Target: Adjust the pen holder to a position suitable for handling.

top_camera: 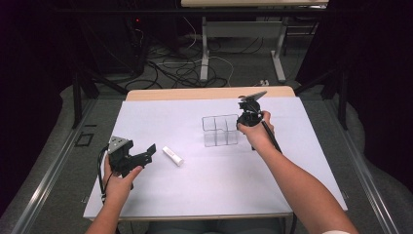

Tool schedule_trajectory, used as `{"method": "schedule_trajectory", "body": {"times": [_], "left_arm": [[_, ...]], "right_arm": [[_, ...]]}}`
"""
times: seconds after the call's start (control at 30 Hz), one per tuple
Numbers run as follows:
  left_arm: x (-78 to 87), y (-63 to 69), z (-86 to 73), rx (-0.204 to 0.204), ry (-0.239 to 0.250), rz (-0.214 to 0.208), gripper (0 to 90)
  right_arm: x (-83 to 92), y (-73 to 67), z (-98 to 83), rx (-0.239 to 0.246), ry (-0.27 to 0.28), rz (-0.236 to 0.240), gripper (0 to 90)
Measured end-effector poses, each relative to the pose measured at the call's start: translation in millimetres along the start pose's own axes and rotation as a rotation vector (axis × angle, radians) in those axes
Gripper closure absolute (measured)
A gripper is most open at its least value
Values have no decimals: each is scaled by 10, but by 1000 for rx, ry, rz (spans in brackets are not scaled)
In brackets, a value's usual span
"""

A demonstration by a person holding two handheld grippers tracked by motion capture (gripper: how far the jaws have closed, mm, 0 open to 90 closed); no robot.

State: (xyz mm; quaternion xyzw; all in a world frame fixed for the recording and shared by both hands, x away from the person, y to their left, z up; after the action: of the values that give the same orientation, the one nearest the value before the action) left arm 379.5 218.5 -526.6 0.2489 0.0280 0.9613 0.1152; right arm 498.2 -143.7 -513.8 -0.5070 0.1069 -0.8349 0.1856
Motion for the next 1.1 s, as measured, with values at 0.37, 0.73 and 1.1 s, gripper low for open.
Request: {"method": "schedule_trajectory", "body": {"times": [0.37,0.73,1.1], "left_arm": [[-22,4,0,-1,0,3,76],[-25,2,-4,1,2,2,76],[-12,-14,-13,4,-4,7,76]], "right_arm": [[-27,-92,-63,-2,5,67,828],[-91,-219,-71,27,7,73,818],[-2,-203,-56,41,52,115,677]]}}
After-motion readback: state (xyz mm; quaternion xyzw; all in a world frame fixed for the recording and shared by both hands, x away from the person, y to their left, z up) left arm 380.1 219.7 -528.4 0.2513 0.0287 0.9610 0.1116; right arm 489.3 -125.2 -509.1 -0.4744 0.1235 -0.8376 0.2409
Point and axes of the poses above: each handheld gripper's, and its own axes: x roughly backward along the jaws, z roughly out of its top, y roughly to its right, the point moved 5 cm from there along -x, roughly forward along the jaws, and after that the axes turned 9 degrees about z, right-handed, at the moved point
